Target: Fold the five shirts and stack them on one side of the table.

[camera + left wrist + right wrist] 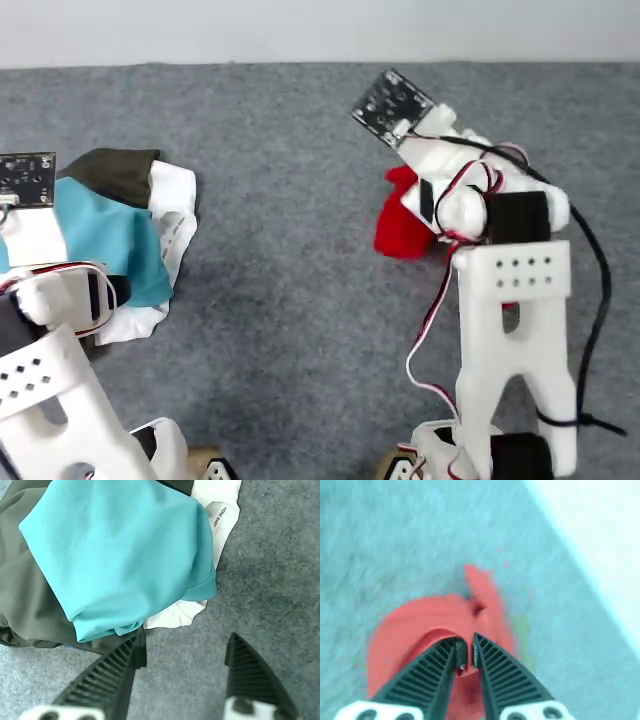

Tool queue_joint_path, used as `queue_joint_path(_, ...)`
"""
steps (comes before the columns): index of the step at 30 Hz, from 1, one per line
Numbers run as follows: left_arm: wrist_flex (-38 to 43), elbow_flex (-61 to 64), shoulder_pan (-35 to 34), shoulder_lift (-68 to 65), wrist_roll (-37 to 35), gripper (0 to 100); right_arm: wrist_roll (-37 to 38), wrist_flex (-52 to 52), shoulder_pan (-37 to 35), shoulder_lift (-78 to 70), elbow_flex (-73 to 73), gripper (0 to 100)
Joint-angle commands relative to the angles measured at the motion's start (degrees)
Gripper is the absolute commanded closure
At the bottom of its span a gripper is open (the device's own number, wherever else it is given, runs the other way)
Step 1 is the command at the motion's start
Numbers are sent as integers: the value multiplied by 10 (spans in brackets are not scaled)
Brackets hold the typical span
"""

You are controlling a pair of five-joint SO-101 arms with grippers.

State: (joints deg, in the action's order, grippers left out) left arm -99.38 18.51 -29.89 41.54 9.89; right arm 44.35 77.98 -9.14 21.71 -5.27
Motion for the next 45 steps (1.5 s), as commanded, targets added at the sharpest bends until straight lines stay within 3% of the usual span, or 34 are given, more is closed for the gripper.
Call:
queue_joint_path(1, -10, -5, 5, 13, -4, 750, -1, -17, -23, 26, -108, 989)
queue_joint_path(6, -11, -5, 6, 13, -4, 750, -1, -95, -41, 9, -196, 989)
queue_joint_path(11, -11, -5, 55, 46, -4, 750, 0, -172, -56, -9, -247, 989)
queue_joint_path(14, -11, -1, 115, 96, -4, 750, 0, -156, -60, -21, -252, 989)
queue_joint_path(18, -10, 20, 150, 143, -5, 750, 0, -45, -60, -44, -252, 989)
queue_joint_path(27, -9, 111, 37, 162, 0, 750, -130, 253, -97, -160, -249, 989)
queue_joint_path(35, 32, 113, -67, 158, 14, 750, -155, 249, -174, -175, -40, 985)
queue_joint_path(41, 38, 114, -110, 158, 54, 750, -133, 243, -185, -156, 146, 976)
queue_joint_path(45, 36, 114, -114, 158, 60, 750, -116, 211, -195, -154, 223, 850)
